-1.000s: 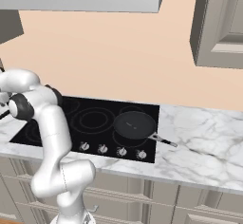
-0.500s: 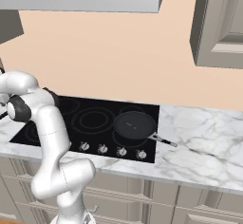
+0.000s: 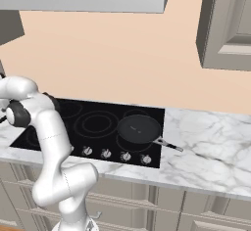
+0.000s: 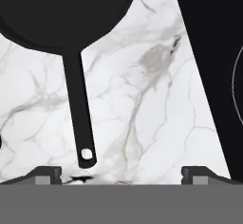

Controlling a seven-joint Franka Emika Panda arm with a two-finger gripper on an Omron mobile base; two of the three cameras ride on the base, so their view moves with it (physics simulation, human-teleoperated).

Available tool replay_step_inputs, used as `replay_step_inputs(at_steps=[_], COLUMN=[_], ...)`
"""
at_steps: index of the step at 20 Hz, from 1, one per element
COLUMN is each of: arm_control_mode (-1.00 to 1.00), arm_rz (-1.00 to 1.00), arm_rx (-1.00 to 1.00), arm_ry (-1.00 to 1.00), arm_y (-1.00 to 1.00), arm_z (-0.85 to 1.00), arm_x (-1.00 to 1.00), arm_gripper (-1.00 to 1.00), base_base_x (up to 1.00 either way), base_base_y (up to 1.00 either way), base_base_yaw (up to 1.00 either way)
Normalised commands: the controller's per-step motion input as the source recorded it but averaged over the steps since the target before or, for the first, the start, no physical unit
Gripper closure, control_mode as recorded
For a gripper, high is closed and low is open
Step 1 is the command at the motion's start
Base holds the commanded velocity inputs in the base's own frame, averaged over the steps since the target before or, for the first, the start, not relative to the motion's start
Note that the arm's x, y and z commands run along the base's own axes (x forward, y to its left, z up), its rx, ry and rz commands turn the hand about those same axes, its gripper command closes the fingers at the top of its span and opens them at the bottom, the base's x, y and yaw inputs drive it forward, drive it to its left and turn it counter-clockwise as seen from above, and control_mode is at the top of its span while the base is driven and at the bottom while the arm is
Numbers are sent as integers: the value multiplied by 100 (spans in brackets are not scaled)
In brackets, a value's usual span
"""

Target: Place both pans onto different burners. Then place the tomato and the chicken drumstick on different pans.

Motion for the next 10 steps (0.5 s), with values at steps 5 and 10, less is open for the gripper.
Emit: replay_step_inputs(at_steps=[5,10], arm_control_mode=[-100,-100], arm_rz=[0,0], arm_rx=[0,0], arm_ry=[0,0], arm_y=[6,5], arm_z=[-28,-17], arm_x=[4,14], arm_gripper=[-100,-100], base_base_x=[0,0], base_base_y=[0,0], base_base_yaw=[0,0])
